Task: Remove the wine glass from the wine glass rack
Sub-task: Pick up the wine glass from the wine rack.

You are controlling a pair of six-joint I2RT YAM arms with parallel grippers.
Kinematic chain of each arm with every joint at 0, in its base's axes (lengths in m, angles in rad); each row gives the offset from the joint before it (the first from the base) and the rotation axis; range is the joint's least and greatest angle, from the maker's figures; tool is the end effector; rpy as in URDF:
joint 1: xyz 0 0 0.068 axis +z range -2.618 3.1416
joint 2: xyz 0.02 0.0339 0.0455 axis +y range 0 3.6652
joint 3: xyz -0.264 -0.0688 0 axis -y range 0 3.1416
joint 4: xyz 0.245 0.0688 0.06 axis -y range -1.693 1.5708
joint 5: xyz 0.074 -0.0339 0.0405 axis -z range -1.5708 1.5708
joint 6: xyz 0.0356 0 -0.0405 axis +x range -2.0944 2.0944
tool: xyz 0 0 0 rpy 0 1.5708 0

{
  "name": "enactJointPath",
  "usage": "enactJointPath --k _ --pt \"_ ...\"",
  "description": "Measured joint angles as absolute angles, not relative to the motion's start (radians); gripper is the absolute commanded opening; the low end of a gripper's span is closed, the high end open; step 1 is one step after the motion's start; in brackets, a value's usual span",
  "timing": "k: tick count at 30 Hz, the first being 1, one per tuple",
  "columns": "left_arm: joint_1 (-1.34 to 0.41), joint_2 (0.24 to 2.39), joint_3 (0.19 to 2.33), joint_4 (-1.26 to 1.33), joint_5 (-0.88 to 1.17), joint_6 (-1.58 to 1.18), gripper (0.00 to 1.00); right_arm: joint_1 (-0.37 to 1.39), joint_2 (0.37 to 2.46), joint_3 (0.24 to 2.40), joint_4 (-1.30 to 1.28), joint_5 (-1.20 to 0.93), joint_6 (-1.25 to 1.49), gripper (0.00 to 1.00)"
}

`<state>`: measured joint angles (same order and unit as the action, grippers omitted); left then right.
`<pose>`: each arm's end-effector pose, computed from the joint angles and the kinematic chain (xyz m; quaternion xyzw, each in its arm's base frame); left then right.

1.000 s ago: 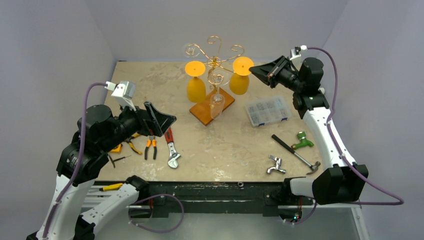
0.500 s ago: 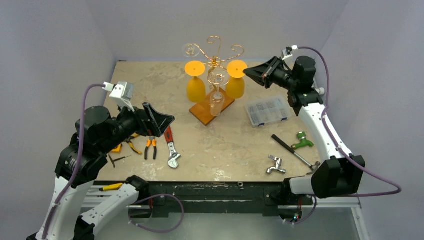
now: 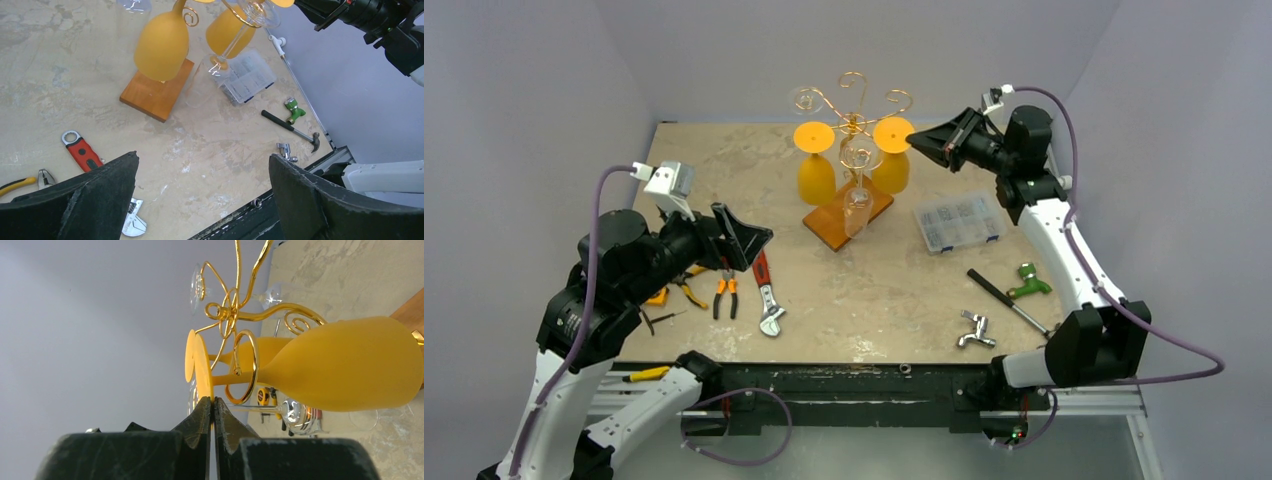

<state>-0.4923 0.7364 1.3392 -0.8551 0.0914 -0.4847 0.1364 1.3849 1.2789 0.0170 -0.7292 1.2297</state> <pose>0.0850 -0.0493 0.4518 0.0310 0.7895 -0.3190 0.5234 0.3151 0.0672 0.3978 0.1527 0.7140 0.6021 0.3231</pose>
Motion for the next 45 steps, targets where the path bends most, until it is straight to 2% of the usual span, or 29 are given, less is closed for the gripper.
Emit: enactJointPath --k 12,45 --pt "-0.492 0.803 1.353 -0.842 0.075 -0.451 1.0 0.139 1.483 1.363 0.043 -0.734 1.238 0.0" --pt "-0.492 0.925 1.403 -0.771 0.075 -0.417 0.99 0.139 1.539 1.427 0.083 -0.759 1.257 0.0"
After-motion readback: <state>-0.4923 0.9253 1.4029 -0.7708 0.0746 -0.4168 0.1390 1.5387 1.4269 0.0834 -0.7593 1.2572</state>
